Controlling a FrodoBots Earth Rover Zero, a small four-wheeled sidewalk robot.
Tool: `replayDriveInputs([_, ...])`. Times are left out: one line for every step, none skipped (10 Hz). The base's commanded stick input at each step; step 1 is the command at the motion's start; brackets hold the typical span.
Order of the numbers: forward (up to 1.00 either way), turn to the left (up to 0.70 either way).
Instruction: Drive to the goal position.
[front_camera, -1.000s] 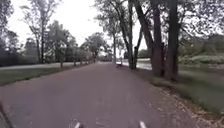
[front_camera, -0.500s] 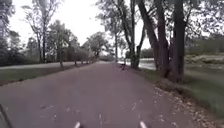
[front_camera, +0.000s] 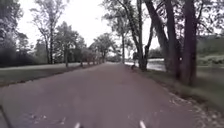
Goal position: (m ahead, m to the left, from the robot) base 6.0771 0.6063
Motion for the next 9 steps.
replayDriveInputs([0.7,0.0])
replayDriveInputs([0.7,0.0])
replayDriveInputs([0.7,0.0])
replayDriveInputs([0.7,0.0])
replayDriveInputs([0.7,0.0])
replayDriveInputs([0.7,0.0])
replayDriveInputs([0.7,0.0])
replayDriveInputs([0.7,0.0])
replayDriveInputs([0.7,0.0])
